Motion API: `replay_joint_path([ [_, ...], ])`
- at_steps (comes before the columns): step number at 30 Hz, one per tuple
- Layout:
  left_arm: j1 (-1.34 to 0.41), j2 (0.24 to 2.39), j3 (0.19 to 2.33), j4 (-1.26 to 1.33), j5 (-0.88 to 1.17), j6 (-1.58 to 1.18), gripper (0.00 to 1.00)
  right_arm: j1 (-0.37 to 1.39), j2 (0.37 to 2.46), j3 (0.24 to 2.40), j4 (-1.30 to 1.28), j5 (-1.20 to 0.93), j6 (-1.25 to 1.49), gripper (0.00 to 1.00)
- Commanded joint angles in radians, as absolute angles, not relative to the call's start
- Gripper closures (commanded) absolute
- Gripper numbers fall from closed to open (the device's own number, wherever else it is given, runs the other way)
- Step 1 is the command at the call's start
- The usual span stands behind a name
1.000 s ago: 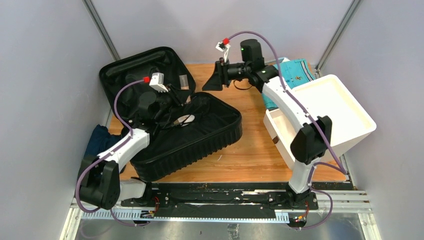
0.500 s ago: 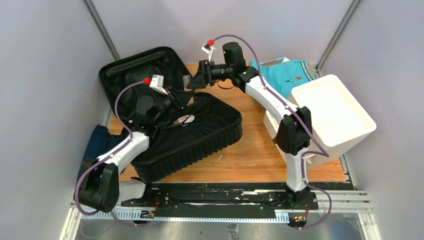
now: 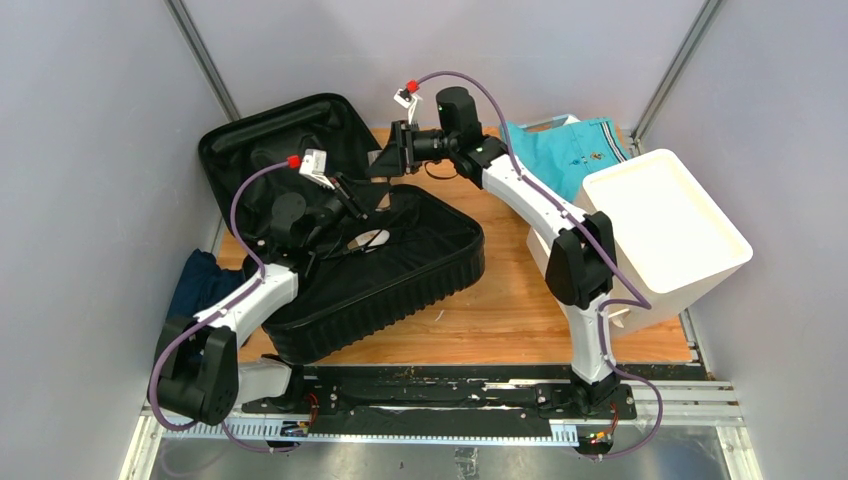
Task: Open, take out, and arrange the luggage
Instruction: Place the personal item in the drawer.
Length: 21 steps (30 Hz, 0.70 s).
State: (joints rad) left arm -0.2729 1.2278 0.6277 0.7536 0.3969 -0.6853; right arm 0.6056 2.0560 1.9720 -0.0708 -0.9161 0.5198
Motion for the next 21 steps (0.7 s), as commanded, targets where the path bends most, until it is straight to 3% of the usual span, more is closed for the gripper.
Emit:
replay_joint_path([
  [1, -0.278, 1.231, 0.631, 0.818, 0.425, -0.696, 1.0, 0.621, 2.077, 1.999, -0.044, -0.939, 0.524, 0.7],
  [3, -0.278, 1.229, 0.627, 0.818, 0.426, -0.699, 1.0, 0.621, 2.074, 2.002, -0.044, -0.943, 0.517, 0.89],
  [5, -0.278, 1.223, 0.618, 0.817, 0.414, -0.711, 0.86, 0.619, 2.071, 2.006, -0.043, -0.946, 0.513, 0.97],
  [9, -0.278, 1.202, 0.593, 0.812, 0.379, -0.738, 0.48, 0.613, 2.062, 2.008, -0.041, -0.955, 0.516, 1.0],
  [12, -0.278, 1.166, 0.582, 0.779, 0.355, -0.725, 0.28, 0.605, 2.053, 2.009, -0.033, -0.962, 0.517, 1.0],
  [16, -0.276, 1.108, 0.578, 0.704, 0.344, -0.671, 0.15, 0.592, 2.04, 2.011, -0.026, -0.976, 0.504, 1.0],
  [21, -0.263, 1.028, 0.576, 0.634, 0.368, -0.593, 0.1, 0.564, 2.004, 2.007, -0.041, -1.007, 0.426, 1.0],
])
